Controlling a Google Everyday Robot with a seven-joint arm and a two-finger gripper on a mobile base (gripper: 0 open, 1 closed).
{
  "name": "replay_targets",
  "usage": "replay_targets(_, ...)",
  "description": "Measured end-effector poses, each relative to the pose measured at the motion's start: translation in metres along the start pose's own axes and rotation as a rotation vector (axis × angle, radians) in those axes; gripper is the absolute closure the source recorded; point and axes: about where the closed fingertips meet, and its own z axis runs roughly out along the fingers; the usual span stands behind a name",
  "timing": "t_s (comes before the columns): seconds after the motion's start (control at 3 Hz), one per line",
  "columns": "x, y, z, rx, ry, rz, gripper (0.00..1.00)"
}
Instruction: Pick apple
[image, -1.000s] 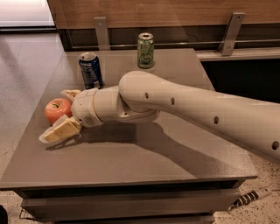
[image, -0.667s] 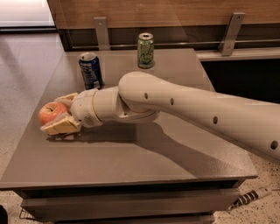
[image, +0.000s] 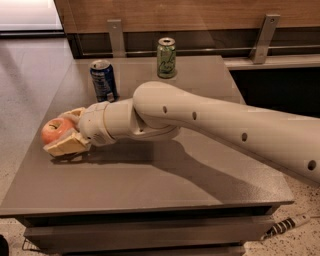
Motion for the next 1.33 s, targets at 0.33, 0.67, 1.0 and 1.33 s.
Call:
replay_targets(0.33,-0.001,0.001,0.001,-0.002,0.000,-0.001,1.00)
replay_targets(0.67,-0.025,-0.004,-0.006,-0.023,-0.005,-0.030,1.00)
replay_targets(1.0,-0.063,-0.012,-0.020,-0.037,-0.016,-0.075,1.00)
replay_targets(1.33,-0.113,-0.020,-0.039,-0.045,-0.025,-0.138,1.00)
